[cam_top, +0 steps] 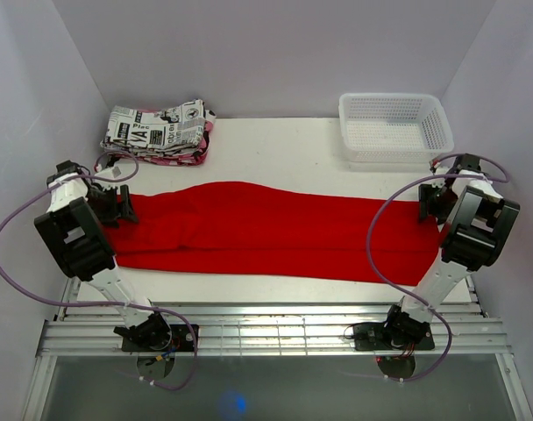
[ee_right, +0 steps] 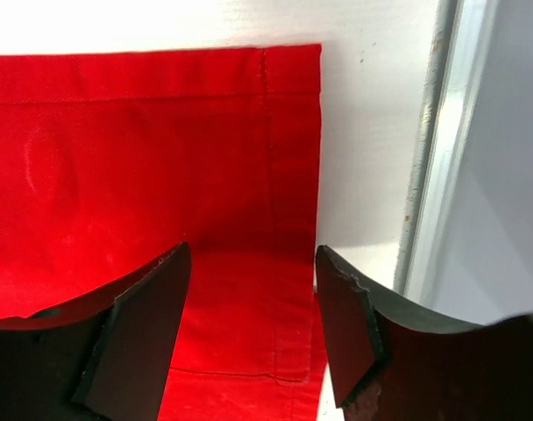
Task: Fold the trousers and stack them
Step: Fold the trousers
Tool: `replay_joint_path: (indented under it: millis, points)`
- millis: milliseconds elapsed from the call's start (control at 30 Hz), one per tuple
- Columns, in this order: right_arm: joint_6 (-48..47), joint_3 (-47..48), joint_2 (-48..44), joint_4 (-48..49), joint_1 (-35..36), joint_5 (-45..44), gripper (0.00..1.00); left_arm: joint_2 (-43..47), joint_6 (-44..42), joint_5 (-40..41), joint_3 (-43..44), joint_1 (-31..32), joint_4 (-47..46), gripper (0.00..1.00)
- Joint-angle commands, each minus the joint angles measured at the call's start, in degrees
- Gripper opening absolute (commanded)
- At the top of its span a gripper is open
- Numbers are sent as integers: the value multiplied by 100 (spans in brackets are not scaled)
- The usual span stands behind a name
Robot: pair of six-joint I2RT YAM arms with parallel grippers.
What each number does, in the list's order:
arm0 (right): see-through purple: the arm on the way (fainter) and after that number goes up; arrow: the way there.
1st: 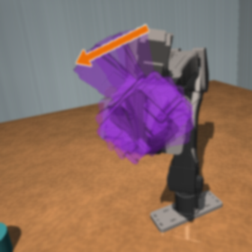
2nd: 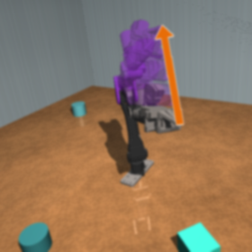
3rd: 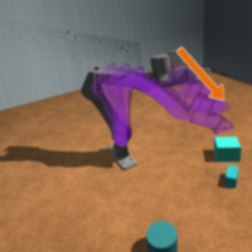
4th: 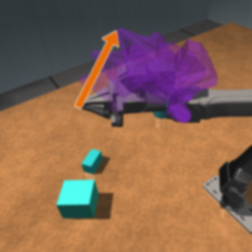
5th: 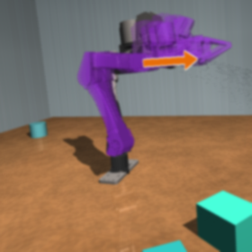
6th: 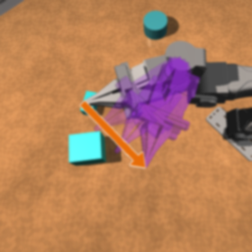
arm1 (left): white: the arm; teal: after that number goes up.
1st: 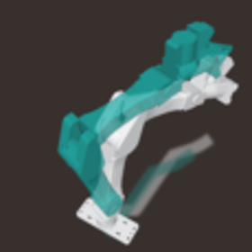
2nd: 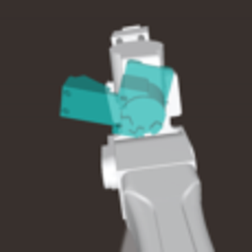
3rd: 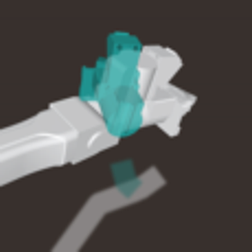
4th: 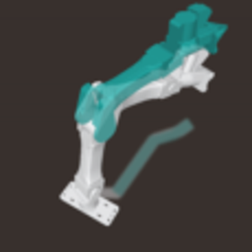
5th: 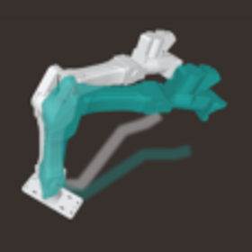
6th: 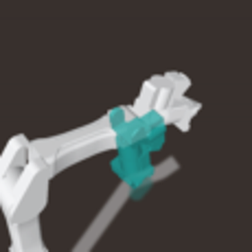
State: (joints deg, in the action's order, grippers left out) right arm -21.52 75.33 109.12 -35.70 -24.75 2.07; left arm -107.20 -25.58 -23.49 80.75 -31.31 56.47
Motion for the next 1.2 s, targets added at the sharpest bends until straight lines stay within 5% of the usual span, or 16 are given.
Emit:
replay_joint_path:
  millis: [0,100,167,200,267,333,733,1167]
  points:
    - [157,280,257,-77,-38,22,66,340,53,-25,-51,20,-92,78]
    - [148,307,513,-226,-82,-57,67,331,80,-60,28,11,-101,79]
    - [113,298,619,-323,-109,144,59,340,124,-68,81,20,-75,79]
    - [34,324,637,-428,-109,249,53,357,141,-77,107,20,-66,79]
    - [7,386,619,-490,-109,505,22,410,264,-112,204,11,-22,79]
    - [-80,621,602,-700,-117,750,8,428,369,-191,466,-33,118,79]
    - [-458,2021,417,-1755,-126,1278,8,-143,133,-130,1944,-1350,1147,82]
    - [-836,1976,-154,-2406,-126,884,8,-320,-166,169,883,-1536,1077,79]
